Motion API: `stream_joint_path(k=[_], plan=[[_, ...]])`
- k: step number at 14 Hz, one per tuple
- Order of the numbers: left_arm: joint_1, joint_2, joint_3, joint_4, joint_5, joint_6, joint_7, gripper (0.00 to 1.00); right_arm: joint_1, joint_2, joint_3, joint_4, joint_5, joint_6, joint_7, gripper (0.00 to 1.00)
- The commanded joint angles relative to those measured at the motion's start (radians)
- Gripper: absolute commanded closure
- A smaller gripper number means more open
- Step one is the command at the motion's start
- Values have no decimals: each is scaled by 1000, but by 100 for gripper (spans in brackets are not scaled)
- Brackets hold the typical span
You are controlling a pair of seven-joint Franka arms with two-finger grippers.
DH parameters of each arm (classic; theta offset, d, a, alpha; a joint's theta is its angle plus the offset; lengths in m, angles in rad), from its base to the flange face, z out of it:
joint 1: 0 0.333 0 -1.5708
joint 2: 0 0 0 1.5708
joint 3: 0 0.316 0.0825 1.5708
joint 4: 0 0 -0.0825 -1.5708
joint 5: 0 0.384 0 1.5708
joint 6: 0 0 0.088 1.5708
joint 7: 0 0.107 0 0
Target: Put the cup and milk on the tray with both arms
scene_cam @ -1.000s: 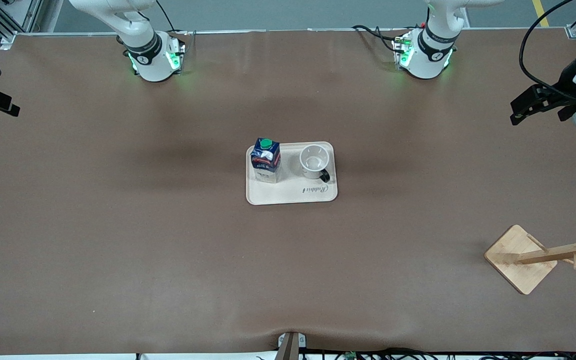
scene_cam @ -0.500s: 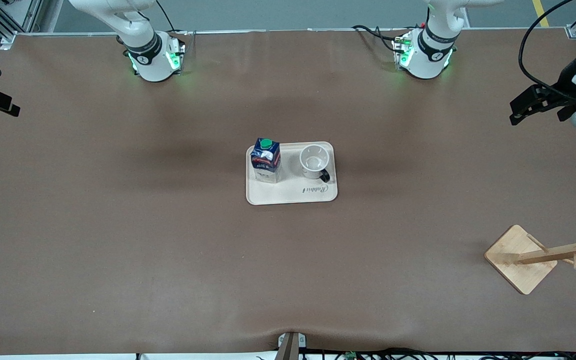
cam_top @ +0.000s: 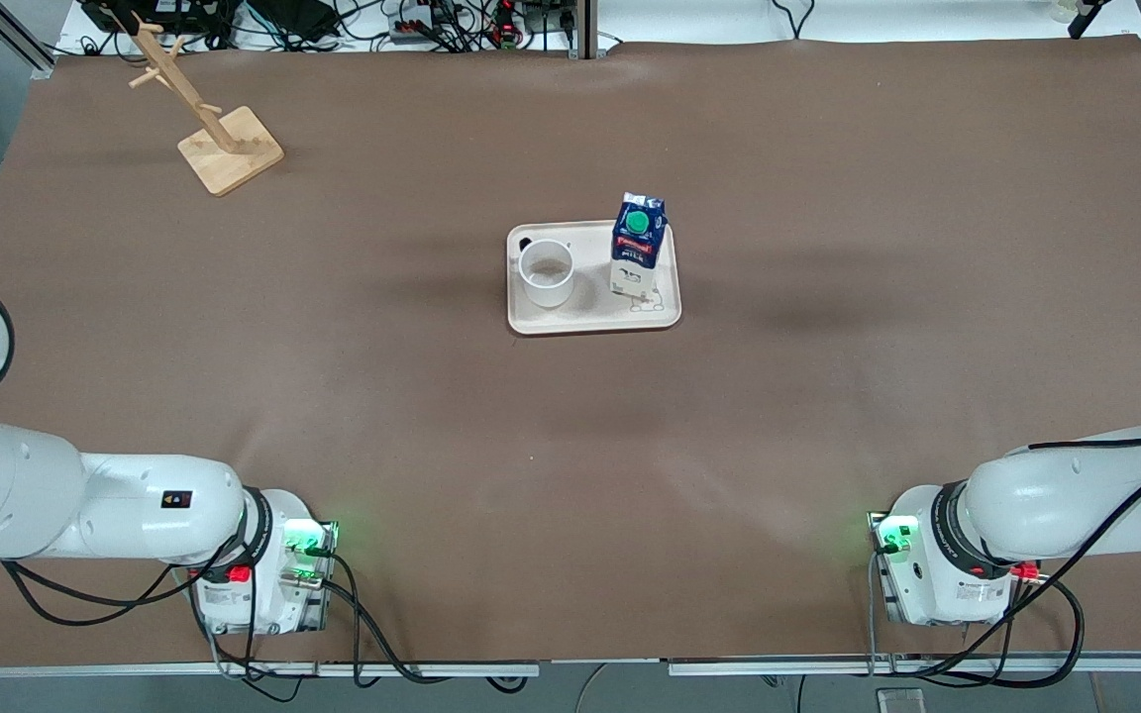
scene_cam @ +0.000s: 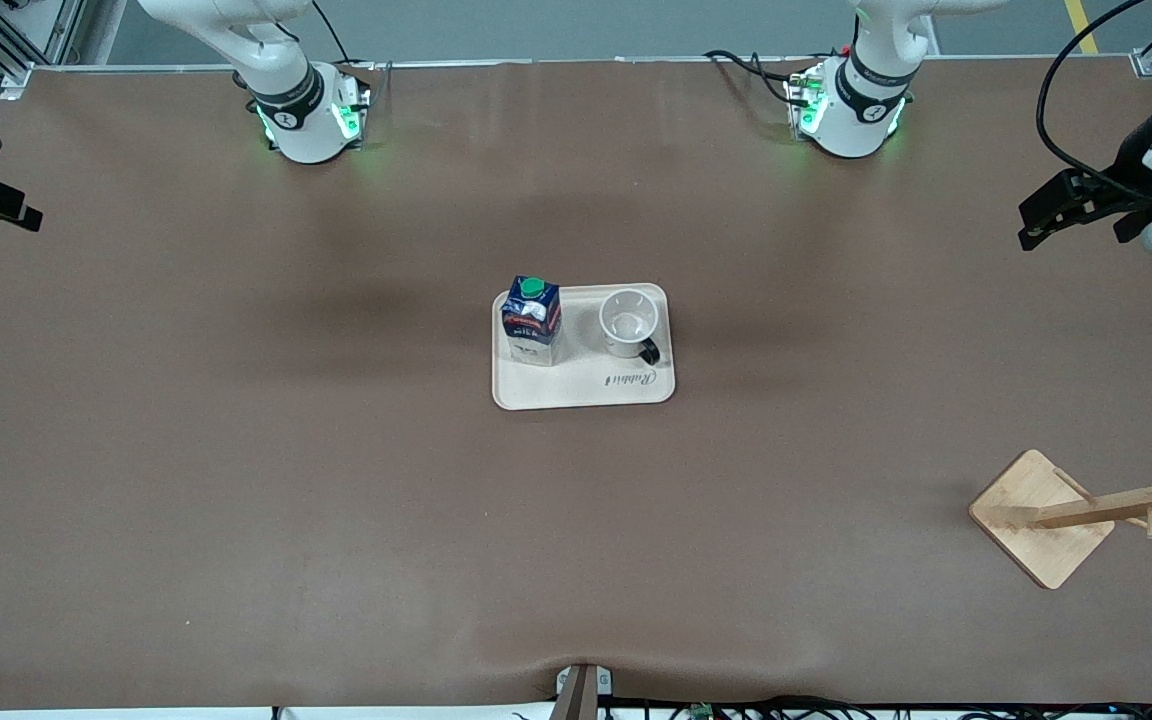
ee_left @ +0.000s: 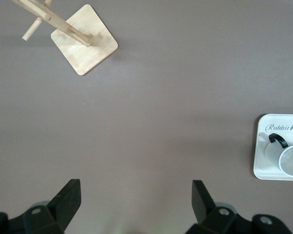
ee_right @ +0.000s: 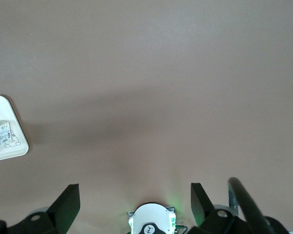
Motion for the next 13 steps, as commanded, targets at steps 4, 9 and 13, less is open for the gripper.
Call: stream_joint_path(k=[4,9,13], plan=[[-1,17,0,18,-18,-11,18,0,-6,-2,-1,3,17,-11,13,0],[2,17,0,18,-18,-11,12,0,-6,-2,-1,3,17,-12,13,0],[2,16,0,18,-18,-11,9,0,-7,-2,-1,3,17,-12,13,0]])
